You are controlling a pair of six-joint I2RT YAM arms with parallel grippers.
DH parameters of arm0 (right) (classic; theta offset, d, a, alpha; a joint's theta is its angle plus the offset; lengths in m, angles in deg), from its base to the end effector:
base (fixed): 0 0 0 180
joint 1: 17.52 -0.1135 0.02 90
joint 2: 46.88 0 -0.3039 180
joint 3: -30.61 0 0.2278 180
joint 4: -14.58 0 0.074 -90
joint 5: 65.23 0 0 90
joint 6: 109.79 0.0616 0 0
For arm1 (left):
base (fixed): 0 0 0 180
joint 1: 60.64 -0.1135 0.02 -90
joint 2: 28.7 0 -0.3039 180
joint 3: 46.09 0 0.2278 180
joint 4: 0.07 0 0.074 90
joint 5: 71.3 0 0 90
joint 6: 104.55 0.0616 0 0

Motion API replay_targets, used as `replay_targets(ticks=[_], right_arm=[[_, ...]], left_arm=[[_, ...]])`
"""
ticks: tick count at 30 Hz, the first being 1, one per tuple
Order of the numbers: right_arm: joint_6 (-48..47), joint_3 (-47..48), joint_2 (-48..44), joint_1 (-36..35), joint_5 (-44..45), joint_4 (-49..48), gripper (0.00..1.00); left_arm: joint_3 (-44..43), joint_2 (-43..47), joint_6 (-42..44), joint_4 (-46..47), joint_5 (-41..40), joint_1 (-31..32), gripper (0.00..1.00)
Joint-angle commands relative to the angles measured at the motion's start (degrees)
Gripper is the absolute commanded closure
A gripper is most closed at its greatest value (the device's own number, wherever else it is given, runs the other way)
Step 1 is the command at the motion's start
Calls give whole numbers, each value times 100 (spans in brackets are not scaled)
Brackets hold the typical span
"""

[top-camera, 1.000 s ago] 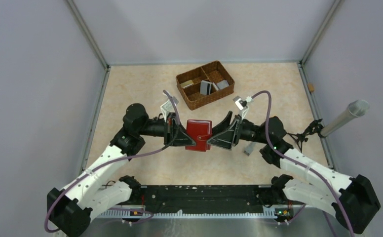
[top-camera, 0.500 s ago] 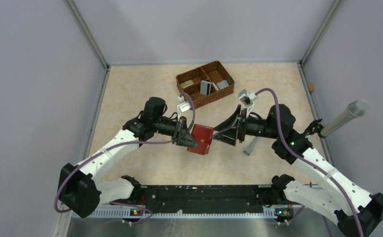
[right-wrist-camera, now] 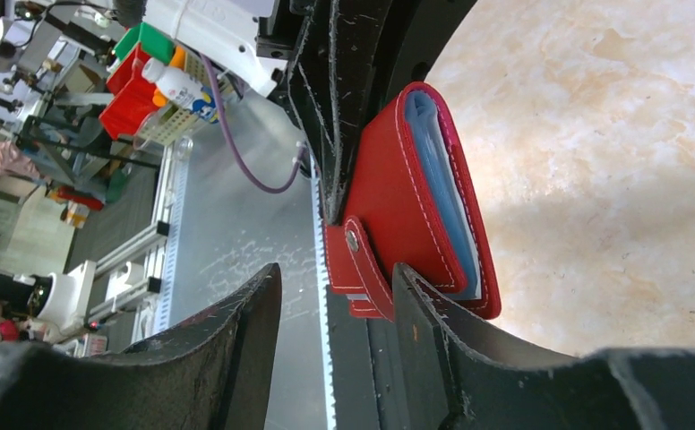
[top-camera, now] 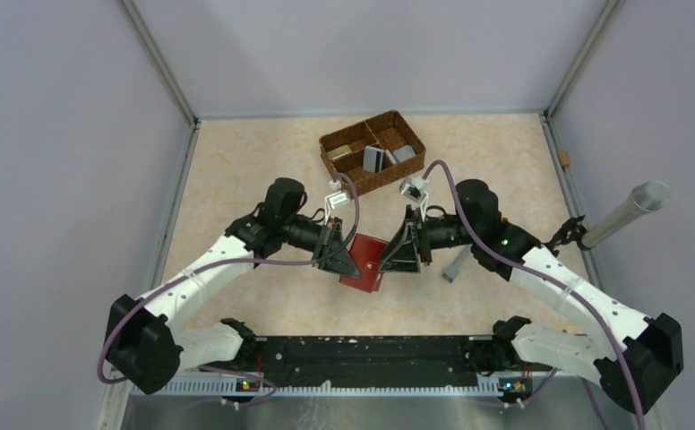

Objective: Put the credit cards into the card holder
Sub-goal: Open the card holder at the center of the board.

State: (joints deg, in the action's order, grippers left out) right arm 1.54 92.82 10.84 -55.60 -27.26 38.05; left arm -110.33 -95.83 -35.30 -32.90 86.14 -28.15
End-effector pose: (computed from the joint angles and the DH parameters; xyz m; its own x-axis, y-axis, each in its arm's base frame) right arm 0.1201 0.1558 0.3519 -0.5899 -0.1779 -0.7876 -0.8070 0.0958 0.5828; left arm 0.1455 -0.1601 0.3250 -0.7576 0.3213 -0.5682 0.6096 0.0371 -0.7918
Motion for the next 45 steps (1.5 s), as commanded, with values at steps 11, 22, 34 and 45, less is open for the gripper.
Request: replay_targets(ticks=[11,22,34,45], right_arm=[[-634,435,571,-617,-402,163,66],[-772,488,583,-680,-615,371,91],[-984,664,786,-1083,-708,609,100],[-596,701,253,-1202,1812,552,47]], left_arm=[[-86,179,186,301,300,190,100],[-239,119,434,-112,-71,19,100],[-185,-252,98,-21,-190,-279,100],[-120,86,180,-556,-2634,-376,100]])
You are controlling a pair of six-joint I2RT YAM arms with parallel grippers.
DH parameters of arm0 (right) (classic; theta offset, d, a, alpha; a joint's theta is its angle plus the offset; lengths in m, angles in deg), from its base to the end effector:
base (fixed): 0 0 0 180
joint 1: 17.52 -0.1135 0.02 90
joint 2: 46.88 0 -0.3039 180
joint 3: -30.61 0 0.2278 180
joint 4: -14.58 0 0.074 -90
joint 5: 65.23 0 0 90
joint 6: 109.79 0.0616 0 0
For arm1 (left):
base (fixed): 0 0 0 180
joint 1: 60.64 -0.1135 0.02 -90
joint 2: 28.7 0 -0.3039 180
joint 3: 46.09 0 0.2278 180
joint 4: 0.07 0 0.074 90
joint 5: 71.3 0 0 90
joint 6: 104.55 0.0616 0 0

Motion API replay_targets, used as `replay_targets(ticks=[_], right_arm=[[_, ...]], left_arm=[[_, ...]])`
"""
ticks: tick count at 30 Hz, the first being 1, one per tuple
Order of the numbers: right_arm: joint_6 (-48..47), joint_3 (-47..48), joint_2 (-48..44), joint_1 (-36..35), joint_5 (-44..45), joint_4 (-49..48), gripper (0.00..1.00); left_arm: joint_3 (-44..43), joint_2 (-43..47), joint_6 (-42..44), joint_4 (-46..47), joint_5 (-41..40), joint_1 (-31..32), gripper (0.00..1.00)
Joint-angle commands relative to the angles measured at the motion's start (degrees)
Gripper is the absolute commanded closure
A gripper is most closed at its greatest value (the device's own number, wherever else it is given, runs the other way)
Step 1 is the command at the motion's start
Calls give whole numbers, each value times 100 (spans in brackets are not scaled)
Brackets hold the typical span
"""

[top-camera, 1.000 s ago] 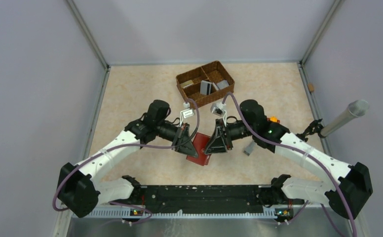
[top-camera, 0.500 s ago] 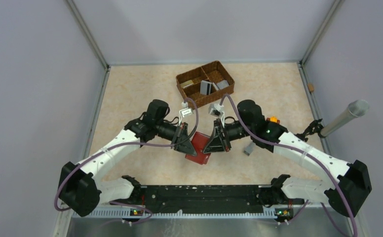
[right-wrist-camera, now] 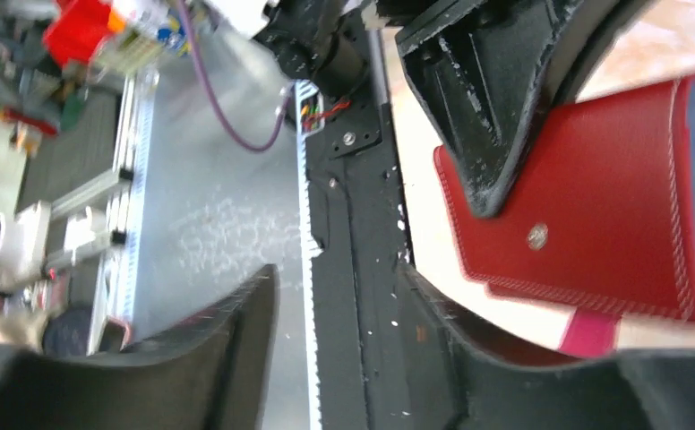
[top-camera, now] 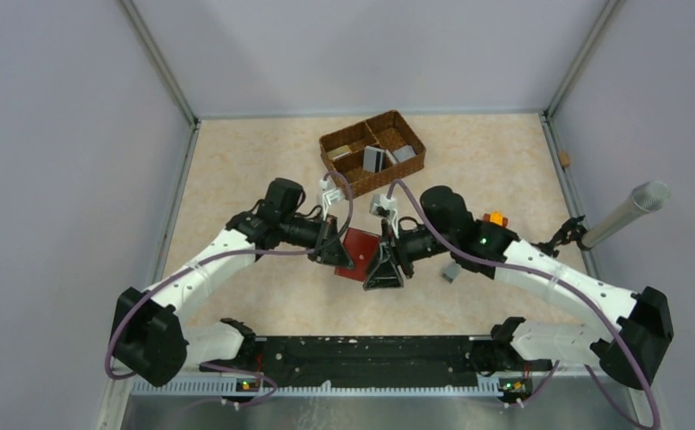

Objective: Put the credit cards into the card holder
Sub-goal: Open the card holder at the center of the board.

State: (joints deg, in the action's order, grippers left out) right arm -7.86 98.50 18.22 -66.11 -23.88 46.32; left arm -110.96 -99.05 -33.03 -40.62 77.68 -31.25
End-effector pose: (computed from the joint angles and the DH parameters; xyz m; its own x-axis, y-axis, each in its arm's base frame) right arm 0.1108 0.1955 0.3447 -0.5055 -0.3667 -0.7810 -0.8437 0.0206 0.5364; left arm 0.1640 -0.1530 0.3018 -0.8392 0.2852 -0.4630 0.5328 0.2609 -0.8050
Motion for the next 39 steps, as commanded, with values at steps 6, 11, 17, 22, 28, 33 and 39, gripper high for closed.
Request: replay_targets(ticks=[6,11,17,22,28,33,39], right_arm=[[1777,-844,-861,-208,3670,-1558,25],[2585,-1372,-626,-263,4468,-1975,24],[2695,-1513,-506,-254,5204,-1744,23],[2708,-1558,-272,-231,5197,-1860,34],[2728,-1635,63,-226,5114,-2023,58],[2720,-1761,92,-216,5195,-2170,69],[2599,-1860,267,-185,5172,-2269,64]], left_arm=[[394,1124,-758,772,-3003,94,100],[900,1210,-1486,1570,-2836,243,100],[1248,1292,-1844,1991,-2769,339,100],[1386,1252,-2019,2284,-2576,358,100],[1435,1239,-2028,2340,-2513,373,100],[1561,1162,-1973,2296,-2511,369,100],[1841,1041,-2038,2444,-2438,374,100]])
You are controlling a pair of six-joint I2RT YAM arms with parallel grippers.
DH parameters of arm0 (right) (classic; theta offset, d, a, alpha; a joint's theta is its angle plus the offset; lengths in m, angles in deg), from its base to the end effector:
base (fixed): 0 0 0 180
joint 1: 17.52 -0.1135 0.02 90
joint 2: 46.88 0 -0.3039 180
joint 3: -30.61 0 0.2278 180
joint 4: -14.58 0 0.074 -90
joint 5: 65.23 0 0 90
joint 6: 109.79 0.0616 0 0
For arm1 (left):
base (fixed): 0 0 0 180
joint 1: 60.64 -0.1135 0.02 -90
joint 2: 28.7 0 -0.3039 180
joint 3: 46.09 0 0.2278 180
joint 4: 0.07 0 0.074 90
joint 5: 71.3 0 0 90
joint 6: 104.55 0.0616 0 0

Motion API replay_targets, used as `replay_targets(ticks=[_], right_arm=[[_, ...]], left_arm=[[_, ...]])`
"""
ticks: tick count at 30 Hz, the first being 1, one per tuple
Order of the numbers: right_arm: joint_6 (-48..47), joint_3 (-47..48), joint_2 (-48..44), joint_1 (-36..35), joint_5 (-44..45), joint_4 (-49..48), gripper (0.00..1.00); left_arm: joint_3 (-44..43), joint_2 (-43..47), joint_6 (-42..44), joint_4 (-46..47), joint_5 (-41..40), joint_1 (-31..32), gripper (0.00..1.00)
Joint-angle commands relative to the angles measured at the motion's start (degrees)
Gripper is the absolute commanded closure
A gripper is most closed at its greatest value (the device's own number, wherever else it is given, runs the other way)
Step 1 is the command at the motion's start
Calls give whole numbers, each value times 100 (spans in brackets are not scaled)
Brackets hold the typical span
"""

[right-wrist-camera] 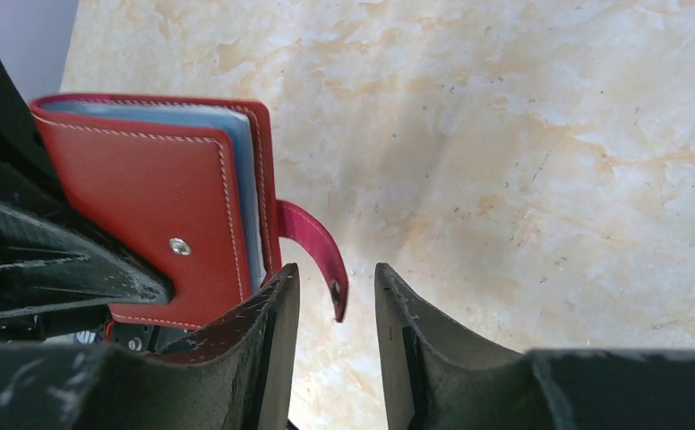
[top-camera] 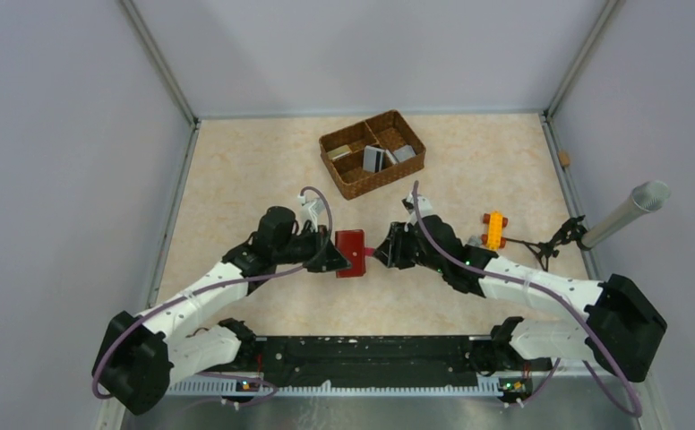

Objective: Put the credit cards into the card holder
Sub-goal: Open the card holder at the center of the board.

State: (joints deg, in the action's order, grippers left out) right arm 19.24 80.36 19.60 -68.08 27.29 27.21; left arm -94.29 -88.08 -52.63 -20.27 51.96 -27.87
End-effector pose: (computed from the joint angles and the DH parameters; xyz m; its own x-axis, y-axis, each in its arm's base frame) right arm 0.1514 0.1798 0.2601 -0.7125 0.1242 -0.6906 -0.3843 0.7544 0.5321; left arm 0.1464 -0.1344 0.2655 -0.8666 -0.0555 -0.4959 0.3961 0.5278 -0.7513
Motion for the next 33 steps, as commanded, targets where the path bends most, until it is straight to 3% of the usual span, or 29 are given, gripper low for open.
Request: replay_targets(ticks=[1,12,16,17,18,21,23,26,33], right_arm=[[-121,-75,170,9,6,-420,64],[-95,-114,667,11,-713,-877,65],[-55,-110,688,17,-635,-857,90],[-42,-108,667,12,-594,-807,96],[-43,-96,656,11,-561,-726,100],[-118,-5,693,20,-510,-377,100],[-134,-15,725,10,-586,-250,100],[-122,-83,767,12,-799,-214,100],[-120,-169,656,-1,-1279,-347,100]], left_arm=[[239,-52,-115,444,152,35,100],[364,-52,-241,742,127,28,100],[384,-80,-138,659,112,28,100],[371,-90,-62,559,24,28,97],[357,-94,32,348,-154,34,86],[298,-145,317,-178,-871,28,40],[335,-201,417,-293,-1247,31,20],[502,-374,335,-7,-1250,30,11],[843,-708,-264,1290,-686,38,4]])
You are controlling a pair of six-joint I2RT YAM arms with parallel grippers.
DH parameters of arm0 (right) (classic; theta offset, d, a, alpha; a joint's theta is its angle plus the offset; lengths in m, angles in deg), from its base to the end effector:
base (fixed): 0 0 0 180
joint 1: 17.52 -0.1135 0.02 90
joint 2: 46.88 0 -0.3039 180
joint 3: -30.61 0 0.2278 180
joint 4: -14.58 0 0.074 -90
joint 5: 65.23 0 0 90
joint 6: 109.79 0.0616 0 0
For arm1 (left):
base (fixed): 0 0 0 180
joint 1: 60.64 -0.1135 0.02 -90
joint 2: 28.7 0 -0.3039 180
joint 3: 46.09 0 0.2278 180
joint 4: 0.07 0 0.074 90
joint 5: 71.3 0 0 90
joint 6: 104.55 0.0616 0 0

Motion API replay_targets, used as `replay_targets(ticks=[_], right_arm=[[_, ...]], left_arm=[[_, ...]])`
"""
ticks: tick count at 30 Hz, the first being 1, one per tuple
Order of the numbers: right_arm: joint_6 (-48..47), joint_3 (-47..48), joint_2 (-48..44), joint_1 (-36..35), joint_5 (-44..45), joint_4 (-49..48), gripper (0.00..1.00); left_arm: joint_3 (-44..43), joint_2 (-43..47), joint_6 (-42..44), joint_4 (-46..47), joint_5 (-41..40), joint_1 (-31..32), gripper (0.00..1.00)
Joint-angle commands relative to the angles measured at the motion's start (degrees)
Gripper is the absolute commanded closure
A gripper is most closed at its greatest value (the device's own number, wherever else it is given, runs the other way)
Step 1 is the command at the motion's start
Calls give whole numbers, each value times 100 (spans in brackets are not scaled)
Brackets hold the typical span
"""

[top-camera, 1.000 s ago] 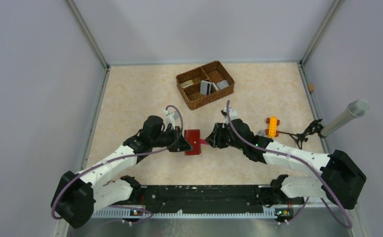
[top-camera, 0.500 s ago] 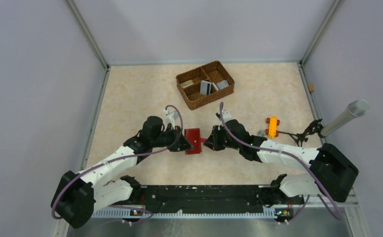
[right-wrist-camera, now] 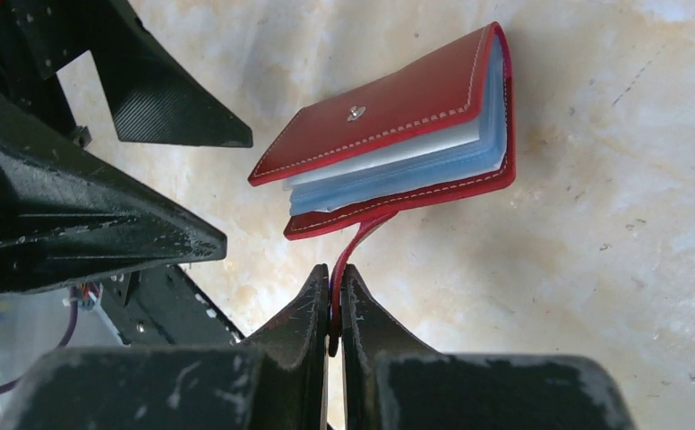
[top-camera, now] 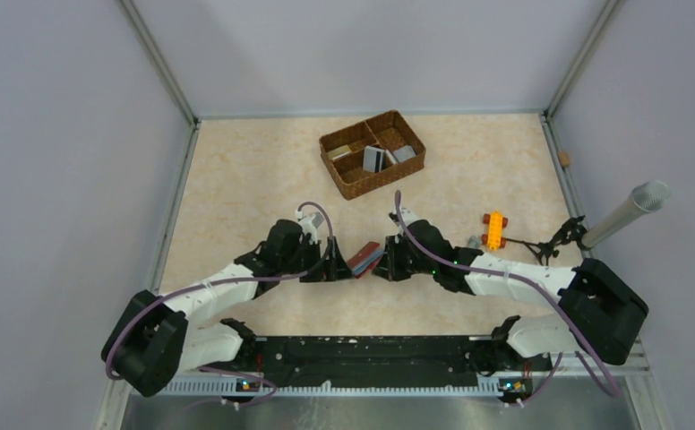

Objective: Put the credit cards into the card holder
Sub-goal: Open the card holder at the center of the board.

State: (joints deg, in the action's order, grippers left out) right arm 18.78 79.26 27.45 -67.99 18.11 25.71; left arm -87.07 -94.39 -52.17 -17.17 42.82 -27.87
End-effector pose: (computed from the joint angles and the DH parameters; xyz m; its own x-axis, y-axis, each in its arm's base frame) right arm 0.1545 0.1985 0.2264 -0.8126 -0.0118 -0.5826 -0.4074 0.7264 0.5535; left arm 0.1536 -0.1288 0.2084 -0.9019 -0.0820 -0.4241 0.2520 0.6975 -0.6708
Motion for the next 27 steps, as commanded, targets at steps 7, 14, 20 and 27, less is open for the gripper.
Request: replay_targets(ticks=[7,14,20,27], right_arm=[[-251,-3,-169,-17,-310,32,100],[-219,-8,-222,-16,-340,43,100],[-200,0,-282,-16,-354,60,100],[-213,6,-336,-15,-337,149,100]], left_arm=[[-71,-117,-2,1019,49,44,4],[-523,-462,828,560,11,110,4],[-811,-738,1319,236,-431,314,3],[-1001,-1161,1540,209,-823,532,3]])
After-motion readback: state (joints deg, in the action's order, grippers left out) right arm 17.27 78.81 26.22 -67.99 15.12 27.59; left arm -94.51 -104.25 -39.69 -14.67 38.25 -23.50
